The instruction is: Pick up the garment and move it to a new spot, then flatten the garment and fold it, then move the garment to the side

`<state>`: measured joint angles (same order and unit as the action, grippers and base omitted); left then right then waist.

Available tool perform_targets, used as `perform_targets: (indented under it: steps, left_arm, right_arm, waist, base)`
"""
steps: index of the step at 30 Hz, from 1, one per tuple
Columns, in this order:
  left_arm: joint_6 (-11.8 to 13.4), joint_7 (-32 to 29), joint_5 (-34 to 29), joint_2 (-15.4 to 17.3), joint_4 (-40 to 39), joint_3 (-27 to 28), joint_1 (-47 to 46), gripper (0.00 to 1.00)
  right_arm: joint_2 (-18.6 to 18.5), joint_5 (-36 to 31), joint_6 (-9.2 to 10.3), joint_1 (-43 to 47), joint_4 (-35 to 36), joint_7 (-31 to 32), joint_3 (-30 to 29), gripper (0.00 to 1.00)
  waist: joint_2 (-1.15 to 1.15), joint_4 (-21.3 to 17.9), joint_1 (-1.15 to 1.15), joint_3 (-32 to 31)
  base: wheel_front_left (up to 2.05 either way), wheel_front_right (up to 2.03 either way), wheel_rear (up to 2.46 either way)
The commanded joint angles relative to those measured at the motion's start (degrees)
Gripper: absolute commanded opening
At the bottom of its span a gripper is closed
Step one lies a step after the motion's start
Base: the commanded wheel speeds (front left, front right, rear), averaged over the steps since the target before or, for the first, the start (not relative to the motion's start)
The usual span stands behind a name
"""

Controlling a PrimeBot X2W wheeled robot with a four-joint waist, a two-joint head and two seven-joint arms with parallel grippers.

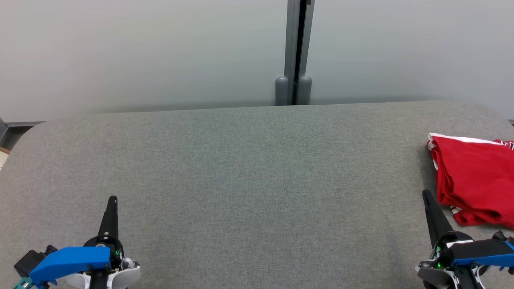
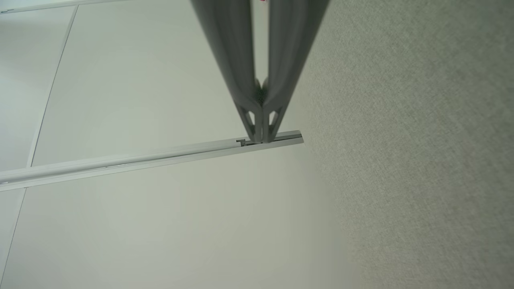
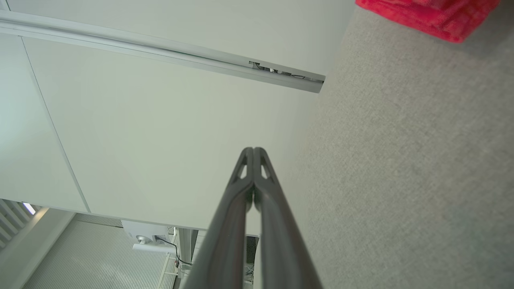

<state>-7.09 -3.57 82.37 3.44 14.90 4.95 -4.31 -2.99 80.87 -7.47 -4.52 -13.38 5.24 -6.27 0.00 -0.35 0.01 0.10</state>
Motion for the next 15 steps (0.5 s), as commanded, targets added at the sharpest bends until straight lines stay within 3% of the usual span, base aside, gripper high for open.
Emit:
perform_targets:
  steps: [1,15]
  left_arm:
    - [-0.4,-0.4,0.9,0.0,-0.5,0.4,-1.0,0.0]
    - [-0.5,-2.0,6.1,-0.3,-0.7,1.2,-1.8,0.0]
  right_arm:
    - [0.1,1.1,-0.04,-1.0,0.1,0.3,-0.2,0.0]
    - [0.1,7.1,-0.04,-1.7,-0.4,0.9,-0.3,0.0]
  waist:
    - [0.0,0.0,-0.01,0.0]
    - [0.0,0.2,-0.01,0.0]
  base:
    - [0.0,0.0,0.0]
    - [0.0,0.0,0.0]
